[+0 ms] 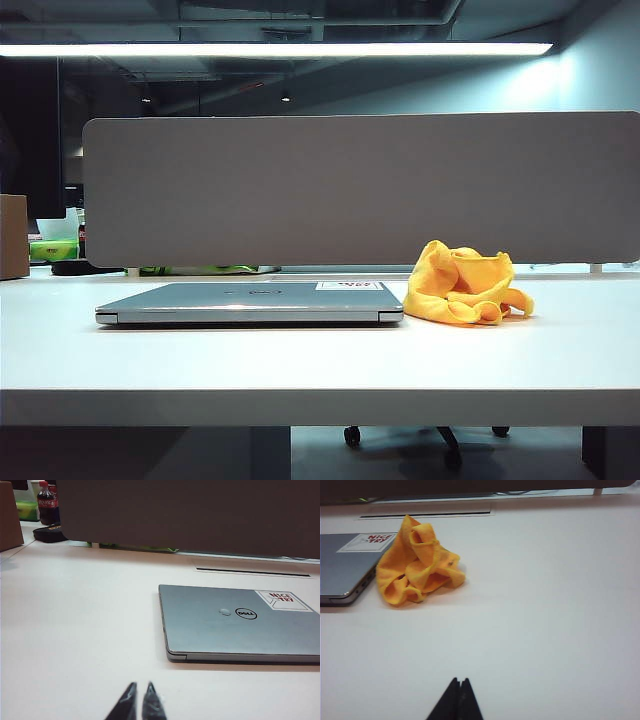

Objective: Pick up the rag and use it to wipe the water off the lid of the laptop on the table.

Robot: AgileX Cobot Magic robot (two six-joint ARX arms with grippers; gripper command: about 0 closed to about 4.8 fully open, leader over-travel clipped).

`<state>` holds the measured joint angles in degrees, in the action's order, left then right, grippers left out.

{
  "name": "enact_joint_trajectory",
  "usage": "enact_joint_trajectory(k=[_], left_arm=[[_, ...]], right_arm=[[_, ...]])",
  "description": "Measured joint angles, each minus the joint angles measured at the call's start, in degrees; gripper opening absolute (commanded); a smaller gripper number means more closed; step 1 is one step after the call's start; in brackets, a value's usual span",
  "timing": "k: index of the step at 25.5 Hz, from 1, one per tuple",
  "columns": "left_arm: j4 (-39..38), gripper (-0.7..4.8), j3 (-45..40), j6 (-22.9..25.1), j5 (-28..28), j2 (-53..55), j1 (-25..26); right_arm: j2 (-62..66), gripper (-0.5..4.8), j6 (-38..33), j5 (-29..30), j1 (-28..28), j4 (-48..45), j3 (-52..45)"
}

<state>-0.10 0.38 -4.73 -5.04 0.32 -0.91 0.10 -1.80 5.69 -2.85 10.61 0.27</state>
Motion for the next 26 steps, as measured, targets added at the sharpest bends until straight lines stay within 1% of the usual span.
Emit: enact_joint_trajectory(k=[3, 4, 9, 11, 13, 14, 15, 17, 21, 23, 26], left_arm=[[0.0, 0.21, 0.0, 0.0, 0.0, 0.0, 0.0], [0.0, 0.21, 0.0, 0.0, 0.0, 0.0, 0.0], [-0.2, 0.21, 0.3, -0.3, 0.0, 0.0, 0.0], [-1.5, 0.21, 2.7, -2.6, -1.0, 0.2, 0.0], [-1.4, 0.21, 6.4, -4.8, -3.7, 0.1, 0.0], [-0.8, 0.21, 9.1, -5.5, -6.1, 0.1, 0.0], [0.1, 0.21, 13.2, -6.0, -10.4, 0.0, 0.0], [-0.9, 0.21, 17.1, -6.2, -14.9, 0.0, 0.0], [-10.1, 0.21, 23.6, -6.4, -22.3, 3.2, 0.0], [-15.1, 0.21, 26.0, -6.4, -25.0, 6.4, 0.0], [-18.6, 0.21, 27.0, -6.3, -26.7, 11.5, 0.0]], right_arm=[[0.0, -0.01, -2.6, 0.3, 0.0, 0.0, 0.0], [0.0, -0.01, -5.4, 0.3, 0.0, 0.0, 0.0], [0.0, -0.02, -14.7, 1.2, 0.0, 0.3, 1.5], [0.0, -0.02, -17.4, 1.9, 0.0, 1.9, 5.2], [0.0, -0.02, -18.6, 2.5, 0.0, 3.9, 10.6], [0.0, -0.02, -18.8, 3.3, 0.0, 5.5, 13.8], [0.0, -0.02, -18.8, 5.1, 0.0, 8.3, 18.4], [0.3, -0.01, -18.3, 7.3, 0.0, 14.1, 23.9], [3.8, 0.04, -15.4, 13.5, 0.0, 25.1, 36.3], [7.2, 0.37, -14.2, 16.0, 0.0, 30.1, 42.4], [13.6, 0.92, -10.2, 18.6, 0.0, 36.4, 50.5]])
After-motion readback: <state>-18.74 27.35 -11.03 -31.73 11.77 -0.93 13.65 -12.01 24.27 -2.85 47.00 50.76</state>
